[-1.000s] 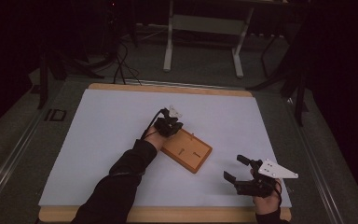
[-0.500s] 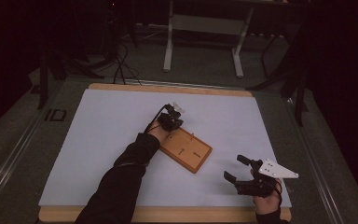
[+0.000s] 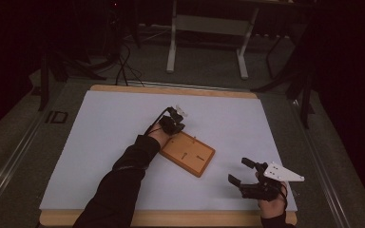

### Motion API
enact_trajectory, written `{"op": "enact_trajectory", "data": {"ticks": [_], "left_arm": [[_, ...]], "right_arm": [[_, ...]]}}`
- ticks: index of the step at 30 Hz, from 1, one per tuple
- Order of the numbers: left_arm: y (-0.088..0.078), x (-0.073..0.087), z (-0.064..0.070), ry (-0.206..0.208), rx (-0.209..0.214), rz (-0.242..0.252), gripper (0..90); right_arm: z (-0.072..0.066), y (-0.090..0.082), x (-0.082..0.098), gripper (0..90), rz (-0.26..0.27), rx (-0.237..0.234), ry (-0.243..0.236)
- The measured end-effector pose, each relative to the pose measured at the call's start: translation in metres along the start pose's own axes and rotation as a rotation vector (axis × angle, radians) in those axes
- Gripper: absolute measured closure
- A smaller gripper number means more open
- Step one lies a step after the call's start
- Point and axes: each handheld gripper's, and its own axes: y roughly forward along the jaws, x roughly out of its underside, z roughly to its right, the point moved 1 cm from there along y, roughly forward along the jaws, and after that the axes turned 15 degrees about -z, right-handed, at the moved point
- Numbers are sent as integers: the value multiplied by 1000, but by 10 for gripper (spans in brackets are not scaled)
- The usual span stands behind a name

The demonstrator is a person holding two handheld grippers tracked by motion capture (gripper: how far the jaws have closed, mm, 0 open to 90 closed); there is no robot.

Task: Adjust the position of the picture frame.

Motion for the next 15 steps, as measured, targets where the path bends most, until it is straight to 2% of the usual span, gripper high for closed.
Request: {"op": "enact_trajectory", "data": {"ticks": [9,11,15], "left_arm": [[-12,23,-2,-9,27,-18,900],[-12,23,-2,-9,27,-18,900],[-19,36,0,-17,39,-18,900]], "right_arm": [[-2,1,0,134,-6,1,-5],[-2,1,0,134,-6,2,-6],[-2,2,-1,134,-9,4,-7]]}}
